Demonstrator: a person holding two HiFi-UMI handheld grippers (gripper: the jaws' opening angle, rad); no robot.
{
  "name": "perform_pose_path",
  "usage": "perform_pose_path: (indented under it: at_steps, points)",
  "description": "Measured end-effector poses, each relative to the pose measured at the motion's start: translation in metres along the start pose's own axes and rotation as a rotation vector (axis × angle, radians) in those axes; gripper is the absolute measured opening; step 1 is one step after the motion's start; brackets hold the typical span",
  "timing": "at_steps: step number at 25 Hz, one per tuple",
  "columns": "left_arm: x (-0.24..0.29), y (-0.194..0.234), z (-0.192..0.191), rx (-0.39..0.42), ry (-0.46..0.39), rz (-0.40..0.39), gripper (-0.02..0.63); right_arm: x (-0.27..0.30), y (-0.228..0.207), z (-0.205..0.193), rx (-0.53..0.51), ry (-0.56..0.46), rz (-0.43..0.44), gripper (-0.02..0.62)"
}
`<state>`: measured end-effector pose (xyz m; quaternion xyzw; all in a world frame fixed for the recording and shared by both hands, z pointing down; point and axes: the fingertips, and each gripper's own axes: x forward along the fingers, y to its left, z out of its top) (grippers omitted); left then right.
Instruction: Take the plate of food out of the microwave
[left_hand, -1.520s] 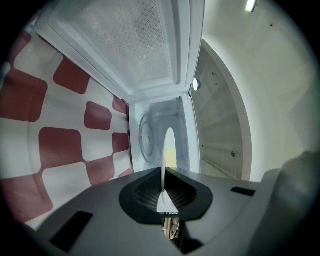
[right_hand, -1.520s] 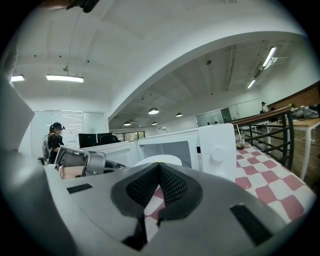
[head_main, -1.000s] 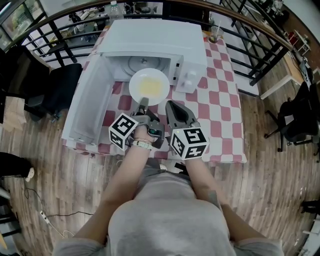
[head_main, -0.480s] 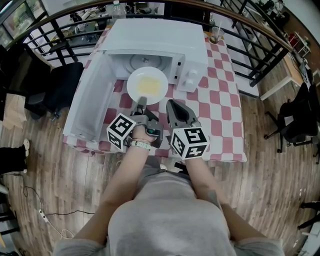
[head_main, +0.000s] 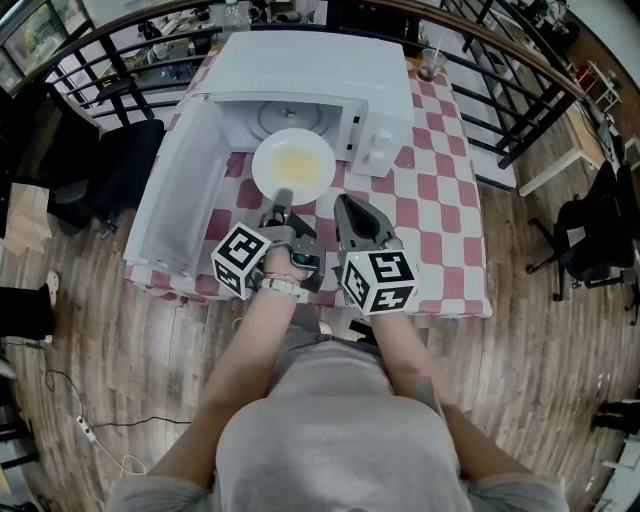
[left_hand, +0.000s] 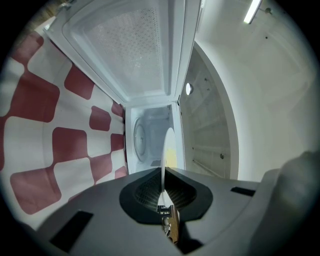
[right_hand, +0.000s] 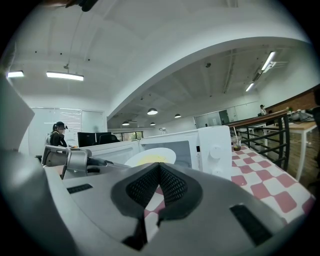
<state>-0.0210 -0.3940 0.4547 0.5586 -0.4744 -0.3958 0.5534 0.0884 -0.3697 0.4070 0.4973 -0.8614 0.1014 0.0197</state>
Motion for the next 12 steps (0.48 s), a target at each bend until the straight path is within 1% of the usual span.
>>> perform_pose_path:
  at_steps: [12]
  points:
    - [-0.0050, -0.0027, 0.0024, -0.002, 0.004, -0.011, 0.011, 0.0008, -0.0005, 0.0036, 0.012, -0.013, -0.020, 0.026]
